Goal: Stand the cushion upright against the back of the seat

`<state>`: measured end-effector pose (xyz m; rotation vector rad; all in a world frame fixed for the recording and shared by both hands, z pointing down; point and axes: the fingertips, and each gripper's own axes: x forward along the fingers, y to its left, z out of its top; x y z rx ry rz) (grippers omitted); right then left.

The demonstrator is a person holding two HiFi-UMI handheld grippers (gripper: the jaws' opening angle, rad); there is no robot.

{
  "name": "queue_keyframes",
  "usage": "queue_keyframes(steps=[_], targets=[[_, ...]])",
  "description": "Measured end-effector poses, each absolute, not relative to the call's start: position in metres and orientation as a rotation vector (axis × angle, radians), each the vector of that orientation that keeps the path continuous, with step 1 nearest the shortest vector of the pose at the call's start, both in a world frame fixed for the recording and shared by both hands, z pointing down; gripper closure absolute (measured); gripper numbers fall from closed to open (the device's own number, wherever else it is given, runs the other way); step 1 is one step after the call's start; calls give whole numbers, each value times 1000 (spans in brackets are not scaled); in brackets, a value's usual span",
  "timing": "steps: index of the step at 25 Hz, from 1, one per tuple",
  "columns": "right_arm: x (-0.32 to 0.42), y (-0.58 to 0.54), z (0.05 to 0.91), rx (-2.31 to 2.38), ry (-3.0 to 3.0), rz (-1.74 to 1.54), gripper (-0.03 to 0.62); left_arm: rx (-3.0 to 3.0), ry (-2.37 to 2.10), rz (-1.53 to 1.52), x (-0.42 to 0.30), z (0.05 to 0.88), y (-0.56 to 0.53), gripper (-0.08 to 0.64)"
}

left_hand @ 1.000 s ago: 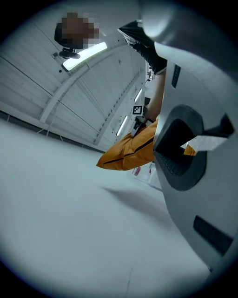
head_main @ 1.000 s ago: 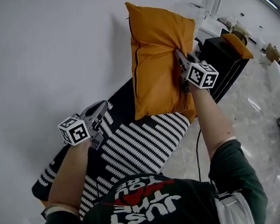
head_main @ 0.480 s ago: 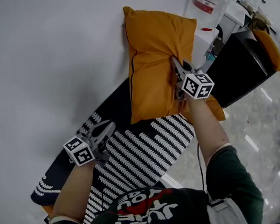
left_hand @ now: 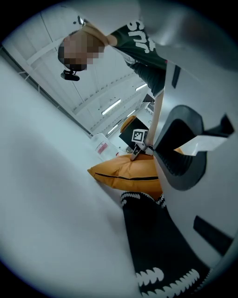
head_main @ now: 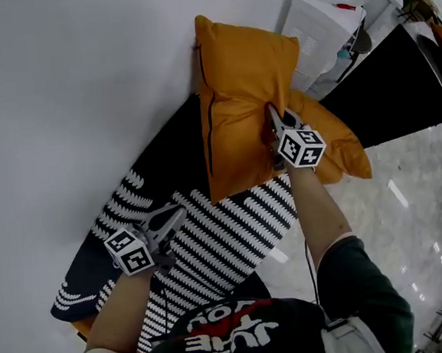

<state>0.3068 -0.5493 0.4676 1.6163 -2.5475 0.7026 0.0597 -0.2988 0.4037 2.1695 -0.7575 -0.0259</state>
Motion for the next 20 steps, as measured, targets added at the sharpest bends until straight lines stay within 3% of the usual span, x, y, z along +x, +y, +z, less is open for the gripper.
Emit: queue_keyframes(steps=[6,17,20], targets=[[290,-538,575,1492,-2441,747,558,2073,-738,-11,58,455,-289,549],[244,-505,651,1323,-2335,998,535,1977,-717,8,72,486,-266,549],[243,-504,643,1266,-2344,985,435,1980,-711,4,74,490,-266,549]])
